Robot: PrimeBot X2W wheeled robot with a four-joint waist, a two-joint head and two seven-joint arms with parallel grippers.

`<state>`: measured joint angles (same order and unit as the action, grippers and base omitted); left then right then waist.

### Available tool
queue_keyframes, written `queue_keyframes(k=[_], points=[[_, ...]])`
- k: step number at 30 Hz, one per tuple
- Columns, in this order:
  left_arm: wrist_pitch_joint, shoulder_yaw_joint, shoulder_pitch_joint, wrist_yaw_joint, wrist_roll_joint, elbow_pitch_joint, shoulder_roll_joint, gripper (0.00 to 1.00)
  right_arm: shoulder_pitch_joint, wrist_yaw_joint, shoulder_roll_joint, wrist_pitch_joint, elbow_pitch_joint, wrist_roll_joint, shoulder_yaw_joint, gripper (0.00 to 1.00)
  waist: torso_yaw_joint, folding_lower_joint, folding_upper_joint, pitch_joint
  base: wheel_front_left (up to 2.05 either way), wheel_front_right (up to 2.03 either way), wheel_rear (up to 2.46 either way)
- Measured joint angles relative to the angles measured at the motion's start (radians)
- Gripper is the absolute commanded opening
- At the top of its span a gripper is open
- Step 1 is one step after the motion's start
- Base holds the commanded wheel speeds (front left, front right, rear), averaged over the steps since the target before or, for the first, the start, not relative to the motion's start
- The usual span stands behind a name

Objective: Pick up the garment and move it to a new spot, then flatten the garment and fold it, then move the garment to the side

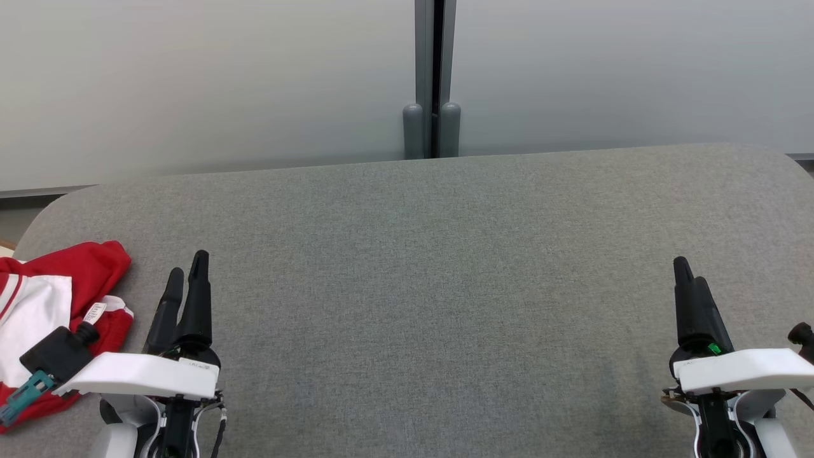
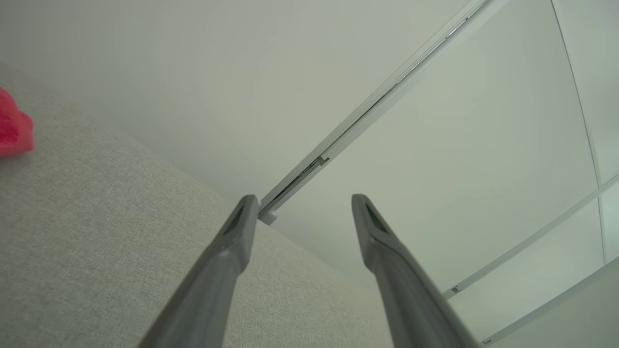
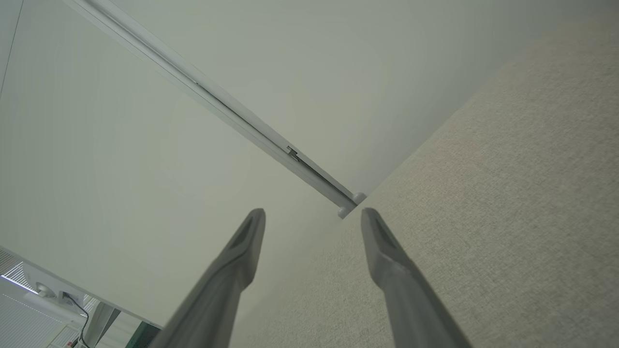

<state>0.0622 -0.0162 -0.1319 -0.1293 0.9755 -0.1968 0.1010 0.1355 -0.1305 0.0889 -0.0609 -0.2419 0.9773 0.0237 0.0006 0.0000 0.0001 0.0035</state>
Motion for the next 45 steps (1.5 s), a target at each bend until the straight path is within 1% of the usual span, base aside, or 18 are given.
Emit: queue_keyframes(k=[14,23,30,35,45], points=[[0.044,-0.029,-0.001,0.0,-0.232,-0.006,0.014,1.0,0.012,0.0,0.013,-0.042,-0.016,-0.242,0.042,1.0,0.0,0.0,0.0,-0.002,0.0,0.0,0.0],[0.069,-0.046,0.0,0.007,-0.364,-0.014,0.019,1.0,0.007,0.0,0.012,-0.063,-0.034,-0.387,0.044,1.0,0.001,0.0,0.0,-0.006,0.0,0.0,0.0],[0.086,-0.059,0.002,0.009,-0.441,-0.031,0.019,1.0,0.001,0.0,0.007,-0.072,-0.044,-0.489,0.041,1.0,0.001,0.0,0.0,-0.011,0.0,0.0,0.0],[0.097,-0.068,0.006,0.009,-0.486,-0.047,0.019,1.0,-0.002,0.0,0.002,-0.075,-0.052,-0.536,0.042,1.0,-0.001,0.0,0.0,-0.014,0.0,0.0,0.0],[0.122,-0.064,0.021,0.025,-0.572,-0.086,0.017,1.0,-0.003,0.0,-0.005,-0.088,-0.073,-0.643,0.051,1.0,-0.005,0.0,-0.0001,-0.02,0.0,0.0,0.0]])
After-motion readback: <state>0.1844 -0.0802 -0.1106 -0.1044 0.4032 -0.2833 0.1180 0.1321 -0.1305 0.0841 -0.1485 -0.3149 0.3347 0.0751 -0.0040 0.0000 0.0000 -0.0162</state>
